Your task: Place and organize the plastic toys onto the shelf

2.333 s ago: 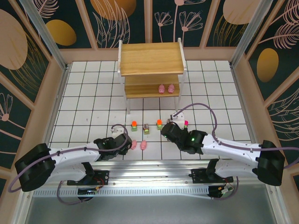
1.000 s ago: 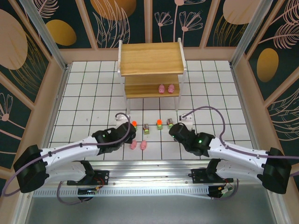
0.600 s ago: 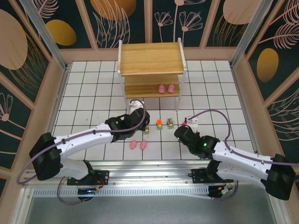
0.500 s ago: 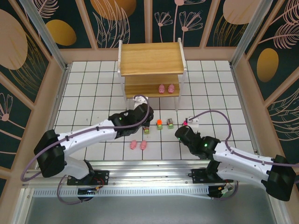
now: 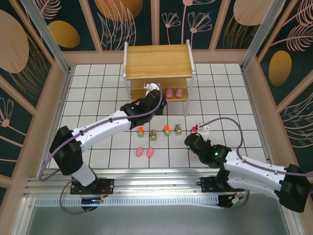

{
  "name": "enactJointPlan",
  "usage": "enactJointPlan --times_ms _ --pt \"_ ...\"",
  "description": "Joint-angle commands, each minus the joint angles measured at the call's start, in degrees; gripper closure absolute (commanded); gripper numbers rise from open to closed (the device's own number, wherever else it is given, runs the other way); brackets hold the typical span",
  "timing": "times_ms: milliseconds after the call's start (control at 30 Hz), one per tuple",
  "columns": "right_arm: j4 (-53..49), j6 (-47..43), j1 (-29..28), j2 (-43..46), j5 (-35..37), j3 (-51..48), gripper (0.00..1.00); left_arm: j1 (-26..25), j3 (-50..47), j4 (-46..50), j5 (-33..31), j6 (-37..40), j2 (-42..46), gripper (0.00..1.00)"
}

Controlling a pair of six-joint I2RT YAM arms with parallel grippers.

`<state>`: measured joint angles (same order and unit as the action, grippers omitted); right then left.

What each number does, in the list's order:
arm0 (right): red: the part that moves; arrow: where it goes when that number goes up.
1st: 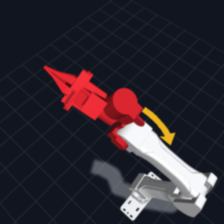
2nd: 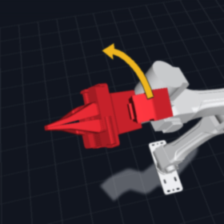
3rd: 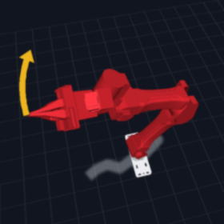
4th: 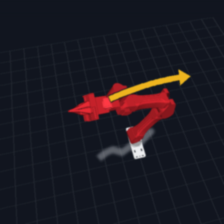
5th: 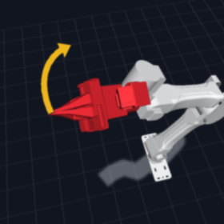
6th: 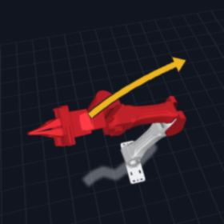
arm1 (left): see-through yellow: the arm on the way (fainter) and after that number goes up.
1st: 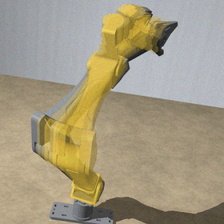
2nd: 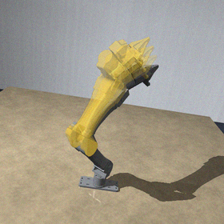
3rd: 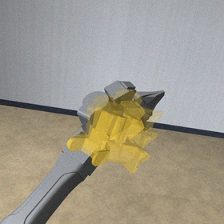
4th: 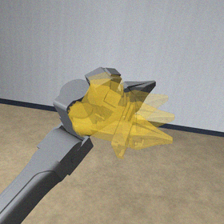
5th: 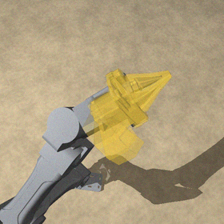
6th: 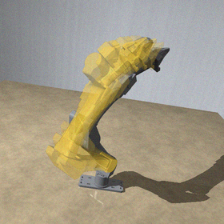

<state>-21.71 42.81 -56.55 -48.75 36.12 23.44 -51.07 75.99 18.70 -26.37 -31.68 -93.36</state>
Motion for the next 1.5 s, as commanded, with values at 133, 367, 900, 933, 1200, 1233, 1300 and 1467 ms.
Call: enactJointPlan --times_ms 133,367,900,933,1200,1233,1300,1467 --pt "1.2 1.6 0.4 1.3 2.3 -1.0 0.71 1.3 4.1 -2.9 0.3 0.2 -3.9 0.72" --pt "1.3 1.6 0.4 1.6 2.5 -1.1 0.71 2.0 5.9 -4.6 -0.4 -0.6 -6.9 0.72" --pt "1.5 1.4 0.4 1.9 2.4 -1.3 0.71 3.2 6.9 -7.4 -2.6 -2.2 -9.7 0.73" --pt "1.5 1.4 0.4 2.0 2.4 -1.3 0.71 3.3 6.9 -7.5 -2.6 -2.3 -9.9 0.73" --pt "1.7 1.1 0.4 2.2 2.2 -1.4 0.71 3.7 7.1 -8.1 -3.7 -2.3 -11.4 0.71" --pt "1.7 1.2 0.4 2.3 2.2 -1.5 0.71 3.7 7.2 -8.3 -3.6 -2.3 -11.5 0.71" --pt "1.8 1.1 0.4 2.3 2.1 -1.5 0.71 3.7 7.4 -8.2 -3.4 -2.3 -12.0 0.7" --pt "1.8 1.1 0.4 2.3 2.1 -1.5 0.71 3.7 7.6 -8.6 -3.1 -2.5 -12.2 0.66"
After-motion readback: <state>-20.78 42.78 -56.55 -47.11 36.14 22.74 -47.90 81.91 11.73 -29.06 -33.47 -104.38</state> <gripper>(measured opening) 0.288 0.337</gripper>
